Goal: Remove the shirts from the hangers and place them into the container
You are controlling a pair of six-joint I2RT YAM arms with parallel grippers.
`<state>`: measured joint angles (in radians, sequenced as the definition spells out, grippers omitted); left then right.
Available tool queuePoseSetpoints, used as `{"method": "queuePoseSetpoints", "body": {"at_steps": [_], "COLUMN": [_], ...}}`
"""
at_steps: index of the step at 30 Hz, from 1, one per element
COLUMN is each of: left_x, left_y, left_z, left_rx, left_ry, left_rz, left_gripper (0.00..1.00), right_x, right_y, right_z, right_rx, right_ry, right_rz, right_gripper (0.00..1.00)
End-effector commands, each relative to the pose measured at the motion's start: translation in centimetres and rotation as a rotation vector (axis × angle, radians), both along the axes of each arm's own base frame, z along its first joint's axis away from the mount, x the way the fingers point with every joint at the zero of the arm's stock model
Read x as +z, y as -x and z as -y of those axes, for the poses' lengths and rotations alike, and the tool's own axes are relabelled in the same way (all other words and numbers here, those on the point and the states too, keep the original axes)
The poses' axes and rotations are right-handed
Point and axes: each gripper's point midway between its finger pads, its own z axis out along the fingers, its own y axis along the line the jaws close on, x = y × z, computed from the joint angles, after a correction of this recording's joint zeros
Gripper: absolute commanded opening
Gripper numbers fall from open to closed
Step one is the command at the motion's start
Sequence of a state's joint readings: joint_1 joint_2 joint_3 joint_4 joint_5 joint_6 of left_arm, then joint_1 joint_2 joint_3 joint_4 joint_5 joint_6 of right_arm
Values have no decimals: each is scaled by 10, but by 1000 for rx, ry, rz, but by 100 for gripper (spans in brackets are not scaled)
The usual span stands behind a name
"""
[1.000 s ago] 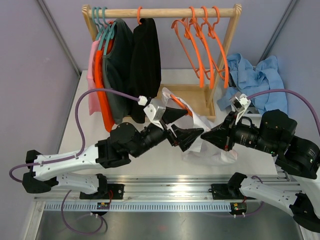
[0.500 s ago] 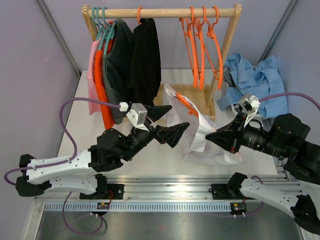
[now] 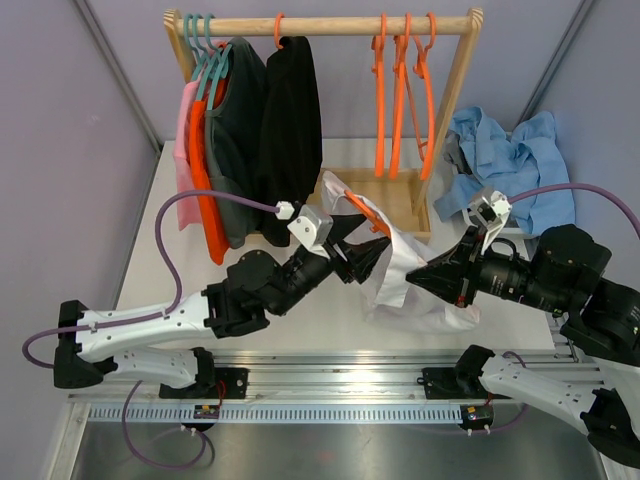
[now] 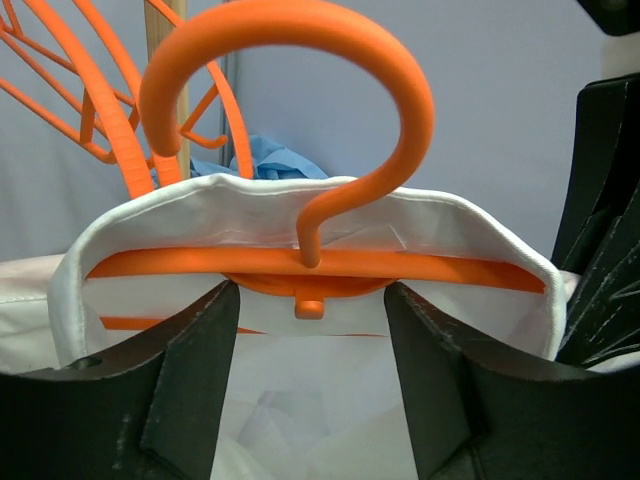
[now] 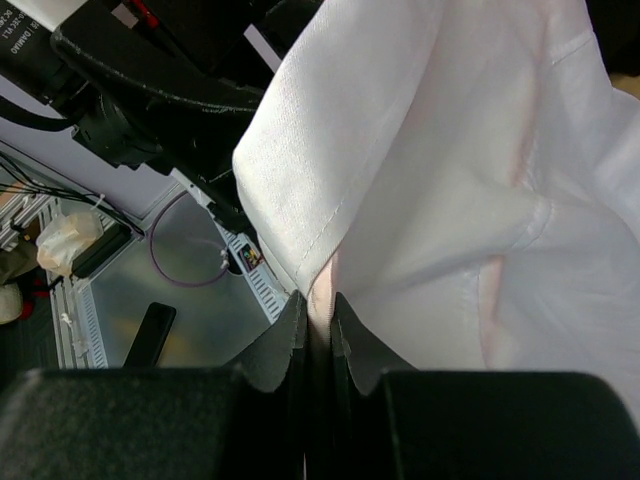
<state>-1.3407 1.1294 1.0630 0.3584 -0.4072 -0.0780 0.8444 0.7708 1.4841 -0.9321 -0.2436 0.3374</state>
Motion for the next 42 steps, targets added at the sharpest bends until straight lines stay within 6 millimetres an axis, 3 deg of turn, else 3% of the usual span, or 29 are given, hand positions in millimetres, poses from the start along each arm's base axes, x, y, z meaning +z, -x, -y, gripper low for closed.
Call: {"method": "queuePoseSetpoints", "body": {"at_steps": [1, 6, 12, 17, 33, 37, 42], "left_x": [51, 53, 66, 72, 73, 74, 73], "left_y": [6, 9, 25, 24, 13, 8, 0], "left_z": [-10, -15, -32, -38, -6, -4, -4], "left_rx": [-17, -24, -79, -67, -57, -41, -5], "left_ry": [140, 158, 233, 252, 231, 244, 249], "left_rz": [49, 40, 44, 54, 70, 65, 55], "left_gripper": [58, 46, 47, 47, 43, 36, 15], "right_x": [23, 20, 16, 14, 16, 15, 17], "right_y": [3, -1, -3, -4, 0, 2, 5], "right_z": [-8, -6, -1, -4, -12, -15, -13], "right_rx": [42, 21, -4, 0, 50, 67, 72], "right_ry": [-80, -67, -54, -51, -73, -79, -88], "right_rz": [61, 65, 68, 62, 58, 53, 61], "right_gripper": [0, 0, 0, 0, 0, 0, 0]}}
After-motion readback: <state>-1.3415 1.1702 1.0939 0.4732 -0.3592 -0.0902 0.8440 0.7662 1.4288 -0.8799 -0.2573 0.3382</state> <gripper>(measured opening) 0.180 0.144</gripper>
